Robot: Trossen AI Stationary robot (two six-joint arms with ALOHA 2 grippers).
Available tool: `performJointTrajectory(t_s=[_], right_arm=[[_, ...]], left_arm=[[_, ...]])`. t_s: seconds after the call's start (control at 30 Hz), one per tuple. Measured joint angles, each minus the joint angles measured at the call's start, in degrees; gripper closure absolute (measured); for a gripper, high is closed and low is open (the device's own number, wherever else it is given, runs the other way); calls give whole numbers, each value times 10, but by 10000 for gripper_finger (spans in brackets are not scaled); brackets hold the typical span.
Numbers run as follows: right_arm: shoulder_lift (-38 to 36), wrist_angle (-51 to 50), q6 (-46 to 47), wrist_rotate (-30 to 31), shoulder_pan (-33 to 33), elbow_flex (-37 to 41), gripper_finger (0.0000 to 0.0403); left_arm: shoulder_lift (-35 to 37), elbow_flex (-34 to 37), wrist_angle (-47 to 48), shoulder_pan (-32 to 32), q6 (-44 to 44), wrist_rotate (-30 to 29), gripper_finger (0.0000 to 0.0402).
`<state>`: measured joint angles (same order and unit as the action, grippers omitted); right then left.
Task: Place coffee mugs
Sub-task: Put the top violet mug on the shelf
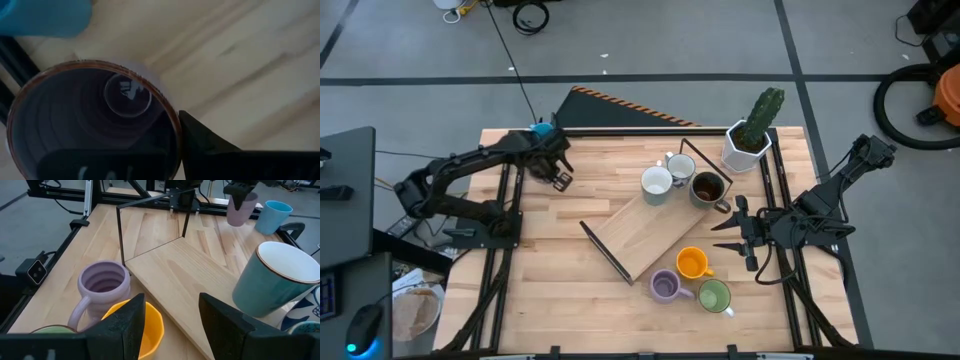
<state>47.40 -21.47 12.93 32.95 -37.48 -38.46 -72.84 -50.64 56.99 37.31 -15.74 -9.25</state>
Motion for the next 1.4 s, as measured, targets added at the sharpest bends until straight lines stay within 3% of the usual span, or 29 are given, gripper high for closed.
performJointTrajectory(t_s=[0.13, 0.27, 0.53, 0.7, 0.93, 1.17, 1.4], right_arm=[[0, 0, 0, 0, 0, 0, 212], [0, 11, -5, 0, 6, 0, 212], [0, 21, -10, -11, 14, 0, 212], [0, 19, -12, -11, 14, 0, 212], [0, 16, -16, -11, 14, 0, 212], [0, 16, -11, -12, 14, 0, 212], [0, 16, -11, -13, 14, 0, 212]], left_arm=[[-1, -49, 2, -78, -54, 11, 380], [-32, -110, 5, -156, -91, 62, 380], [-179, -264, 1, -258, -70, 113, 380], [-253, -357, 17, -288, -59, 159, 380], [-325, -443, 34, -309, -34, 160, 380], [-382, -484, 31, -312, -6, 160, 380], [-385, -485, 31, -312, -2, 160, 380]])
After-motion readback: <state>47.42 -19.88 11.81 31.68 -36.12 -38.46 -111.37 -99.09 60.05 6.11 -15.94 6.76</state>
